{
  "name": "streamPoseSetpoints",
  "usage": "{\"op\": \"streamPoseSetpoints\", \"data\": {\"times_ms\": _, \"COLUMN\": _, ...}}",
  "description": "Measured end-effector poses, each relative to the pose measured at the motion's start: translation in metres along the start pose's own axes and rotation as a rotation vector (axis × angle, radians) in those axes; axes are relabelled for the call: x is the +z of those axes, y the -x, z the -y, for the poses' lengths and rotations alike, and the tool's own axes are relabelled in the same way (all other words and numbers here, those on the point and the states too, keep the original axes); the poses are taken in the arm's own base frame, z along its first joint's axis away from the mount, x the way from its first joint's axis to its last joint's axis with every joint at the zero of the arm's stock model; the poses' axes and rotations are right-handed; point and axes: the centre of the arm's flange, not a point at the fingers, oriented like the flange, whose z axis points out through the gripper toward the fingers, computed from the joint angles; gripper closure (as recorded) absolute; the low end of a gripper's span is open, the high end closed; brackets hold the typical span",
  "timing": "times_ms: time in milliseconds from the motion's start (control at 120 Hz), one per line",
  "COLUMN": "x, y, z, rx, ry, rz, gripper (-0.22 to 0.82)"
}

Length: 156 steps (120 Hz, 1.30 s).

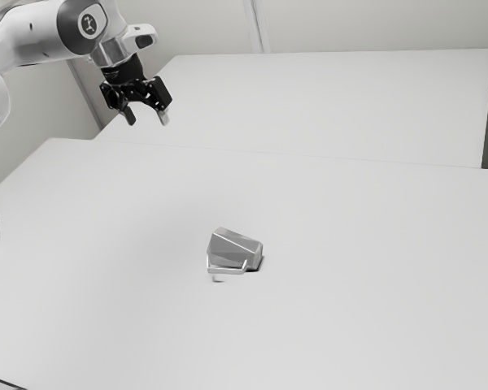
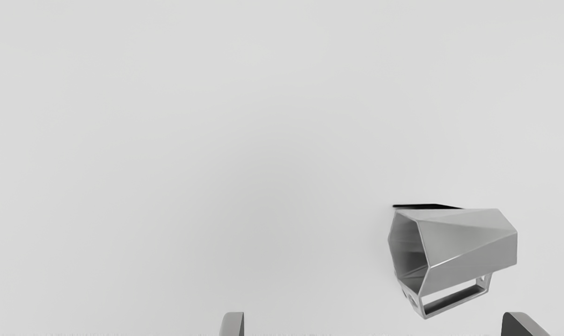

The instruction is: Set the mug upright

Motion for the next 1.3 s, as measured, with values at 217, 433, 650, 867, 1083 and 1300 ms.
{"op": "streamPoseSetpoints", "data": {"times_ms": 217, "x": 0.003, "y": 0.001, "z": 0.000, "rx": 0.002, "ry": 0.003, "rz": 0.012, "gripper": 0.00}}
{"op": "streamPoseSetpoints", "data": {"times_ms": 433, "x": 0.048, "y": 0.012, "z": -0.018, "rx": -0.020, "ry": 0.177, "rz": 0.093, "gripper": 0.00}}
{"op": "streamPoseSetpoints", "data": {"times_ms": 650, "x": 0.123, "y": 0.045, "z": -0.001, "rx": -0.153, "ry": 0.489, "rz": 0.186, "gripper": 0.00}}
{"op": "streamPoseSetpoints", "data": {"times_ms": 867, "x": 0.189, "y": 0.062, "z": 0.002, "rx": -0.226, "ry": 0.646, "rz": 0.181, "gripper": 0.00}}
{"op": "streamPoseSetpoints", "data": {"times_ms": 1083, "x": 0.229, "y": 0.065, "z": 0.006, "rx": -0.292, "ry": 0.726, "rz": 0.094, "gripper": 0.00}}
{"op": "streamPoseSetpoints", "data": {"times_ms": 1300, "x": 0.272, "y": 0.067, "z": 0.007, "rx": -0.316, "ry": 0.809, "rz": 0.059, "gripper": 0.00}}
